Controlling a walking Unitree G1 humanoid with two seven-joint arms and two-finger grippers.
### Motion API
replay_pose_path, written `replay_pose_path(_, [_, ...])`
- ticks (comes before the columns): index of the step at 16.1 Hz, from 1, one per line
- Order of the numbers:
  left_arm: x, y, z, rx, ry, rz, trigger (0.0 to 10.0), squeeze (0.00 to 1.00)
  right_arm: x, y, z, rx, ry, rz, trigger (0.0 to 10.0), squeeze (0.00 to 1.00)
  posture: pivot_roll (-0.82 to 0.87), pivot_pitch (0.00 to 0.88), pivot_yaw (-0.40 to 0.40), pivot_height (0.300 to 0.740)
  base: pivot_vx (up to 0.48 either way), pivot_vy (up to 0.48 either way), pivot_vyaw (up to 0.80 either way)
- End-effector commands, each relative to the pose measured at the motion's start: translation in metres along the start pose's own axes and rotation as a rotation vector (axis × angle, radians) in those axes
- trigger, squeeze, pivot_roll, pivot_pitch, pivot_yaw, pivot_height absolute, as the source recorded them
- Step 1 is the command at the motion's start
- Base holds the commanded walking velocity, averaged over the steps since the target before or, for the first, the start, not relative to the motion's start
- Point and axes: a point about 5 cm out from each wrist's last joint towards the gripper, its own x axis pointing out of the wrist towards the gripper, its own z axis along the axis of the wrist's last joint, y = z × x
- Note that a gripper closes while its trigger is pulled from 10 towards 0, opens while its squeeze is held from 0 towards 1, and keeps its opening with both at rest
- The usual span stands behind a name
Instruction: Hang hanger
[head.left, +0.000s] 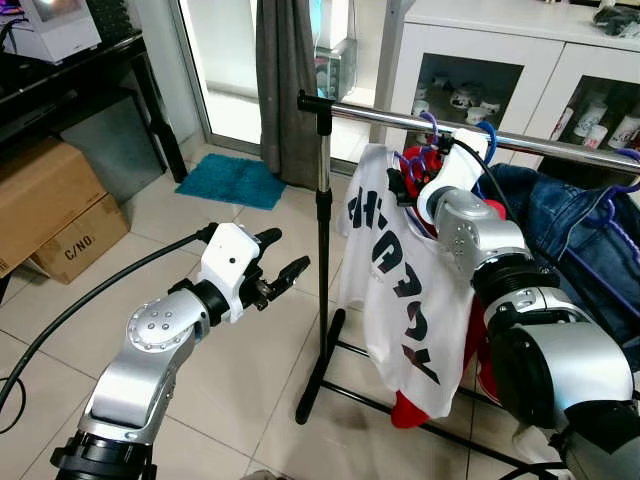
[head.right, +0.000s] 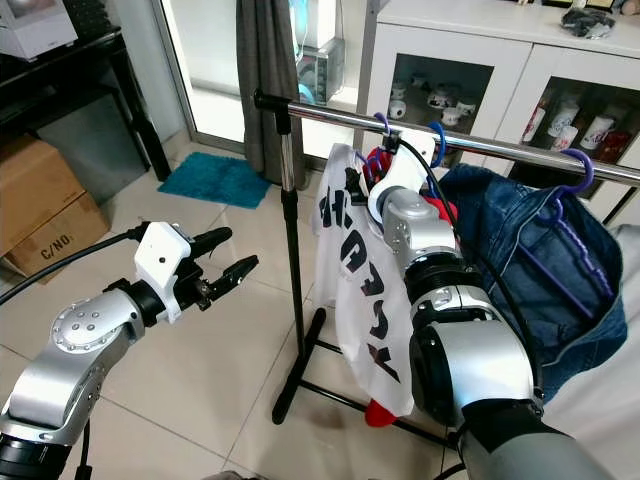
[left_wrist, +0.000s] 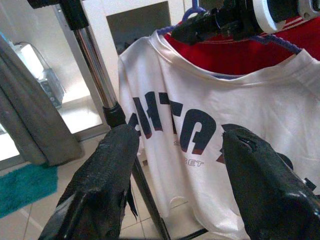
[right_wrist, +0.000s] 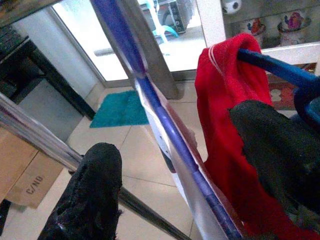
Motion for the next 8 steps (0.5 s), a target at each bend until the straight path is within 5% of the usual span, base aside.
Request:
replay_pose_path(1, [0.0011, -0.0006, 0.0025, 0.009, -0.007, -0.006, 10.0, 0.0, 0.0005, -0.002, 0.009, 0.011, -0.023, -0.013, 9.1, 0.0, -0.03, 0.017, 0.024, 0.74, 0.0, 0.0, 0.0])
replay_pose_path(2, [0.0017, -0.0006, 0.0025, 0.006, -0.008, -0.003, 10.0, 0.0, 0.0009, -0.0047, 0.0081, 0.017, -0.019, -0.032, 3.9, 0.0, -0.03, 0.013, 0.025, 0.74, 0.0, 0.0, 0.0])
replay_pose_path(3, [0.0024, -0.001, 0.0025, 0.004, -0.008, -0.004, 10.0, 0.0, 0.001, -0.0069, 0.0079, 0.027, -0.021, -0.042, 2.2, 0.0, -0.03, 0.013, 0.025, 0.74, 0.0, 0.0, 0.0])
replay_pose_path(6, [0.0046, -0.0026, 0.0023, 0.008, -0.01, -0.016, 10.0, 0.0, 0.001, -0.0096, 0.009, 0.046, -0.034, -0.043, 0.2, 0.0, -0.03, 0.001, 0.034, 0.74, 0.0, 0.0, 0.0])
replay_pose_path(8, [0.0054, -0.0027, 0.0025, 0.01, -0.011, -0.021, 10.0, 0.0, 0.0013, -0.0081, 0.0102, 0.046, -0.042, -0.031, 0.0, 0.0, -0.04, 0.0, 0.038, 0.74, 0.0, 0.0, 0.0])
